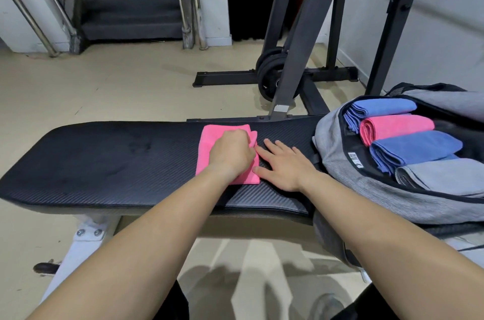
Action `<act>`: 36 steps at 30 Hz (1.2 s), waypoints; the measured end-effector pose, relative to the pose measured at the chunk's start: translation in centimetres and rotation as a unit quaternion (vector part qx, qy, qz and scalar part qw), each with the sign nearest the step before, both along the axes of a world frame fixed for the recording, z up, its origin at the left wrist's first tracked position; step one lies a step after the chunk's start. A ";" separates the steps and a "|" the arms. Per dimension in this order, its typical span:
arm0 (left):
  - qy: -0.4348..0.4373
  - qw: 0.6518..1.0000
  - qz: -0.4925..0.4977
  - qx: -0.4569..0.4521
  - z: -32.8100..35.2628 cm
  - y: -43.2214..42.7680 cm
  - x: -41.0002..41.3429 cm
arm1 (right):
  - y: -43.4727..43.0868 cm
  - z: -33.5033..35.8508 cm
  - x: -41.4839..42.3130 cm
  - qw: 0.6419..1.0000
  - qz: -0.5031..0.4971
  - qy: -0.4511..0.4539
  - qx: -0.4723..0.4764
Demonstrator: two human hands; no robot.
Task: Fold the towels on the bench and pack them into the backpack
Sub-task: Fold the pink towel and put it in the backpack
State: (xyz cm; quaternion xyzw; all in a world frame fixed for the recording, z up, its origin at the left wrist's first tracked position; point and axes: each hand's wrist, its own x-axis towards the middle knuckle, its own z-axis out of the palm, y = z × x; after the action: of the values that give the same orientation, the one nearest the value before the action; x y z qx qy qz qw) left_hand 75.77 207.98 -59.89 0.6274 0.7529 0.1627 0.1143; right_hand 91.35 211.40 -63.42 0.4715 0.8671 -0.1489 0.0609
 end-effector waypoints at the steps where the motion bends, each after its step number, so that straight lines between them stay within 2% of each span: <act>1: 0.003 1.000 -0.008 -0.016 0.0 -0.1 0.1 | 0.1 0.0 0.0 1.000 0.002 0.001 -0.005; 4: -0.041 0.999 -0.020 -0.027 1.1 -0.1 -0.3 | 0.6 0.6 0.3 1.000 0.002 0.022 -0.004; 6: -0.086 0.996 -0.021 0.022 1.9 -0.1 -1.6 | 1.1 1.1 0.4 0.995 -0.035 0.086 0.028; 7: -0.071 0.996 -0.022 0.050 2.2 -0.1 -2.4 | 1.2 1.5 0.3 0.989 -0.059 0.124 0.050; 9: 0.014 0.996 -0.031 0.078 1.7 -0.2 -4.4 | 1.2 2.2 -0.6 0.975 -0.078 0.188 0.093; 11: 0.088 0.993 -0.068 0.049 0.1 -0.2 -6.0 | 0.7 2.9 -2.2 0.965 -0.049 0.221 0.131; 13: 0.135 0.986 -0.100 0.013 -1.5 -0.5 -6.8 | -0.1 3.2 -4.3 0.967 0.007 0.206 0.151; 15: 0.145 0.983 -0.111 0.003 -2.3 -0.9 -6.9 | -0.6 2.8 -6.2 0.977 0.056 0.153 0.140; 19: 0.139 0.983 -0.112 -0.043 -3.5 -1.9 -7.2 | 0.5 1.3 -6.6 0.995 0.067 0.026 0.073; 21: 0.128 0.984 -0.115 -0.049 -4.2 -2.5 -7.6 | 1.2 0.6 -5.7 0.997 0.061 -0.001 0.036; 24: 0.106 0.985 -0.129 -0.042 -5.1 -3.3 -8.3 | 1.8 -0.5 -4.8 0.998 0.059 0.000 0.021; 28: 0.105 0.981 -0.153 -0.050 -5.2 -3.5 -8.8 | 1.4 -1.2 -4.8 0.997 0.053 0.004 0.049; 32: 0.113 0.976 -0.163 -0.091 -4.4 -3.1 -8.9 | 0.6 -1.1 -5.0 0.998 0.025 0.005 0.050; 34: 0.143 0.973 -0.151 -0.096 -3.7 -3.0 -8.7 | -0.3 -1.0 -5.3 0.999 -0.006 0.003 0.046; 36: 0.163 0.978 -0.109 -0.065 -3.3 -3.2 -7.8 | -1.7 -1.0 -5.6 0.998 -0.047 -0.004 0.043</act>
State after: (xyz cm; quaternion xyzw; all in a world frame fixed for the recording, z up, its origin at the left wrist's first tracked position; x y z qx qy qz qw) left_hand 67.94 204.74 -63.22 0.7151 0.6974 -0.0045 0.0471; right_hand 85.72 209.67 -64.37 0.5146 0.8493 -0.1123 0.0366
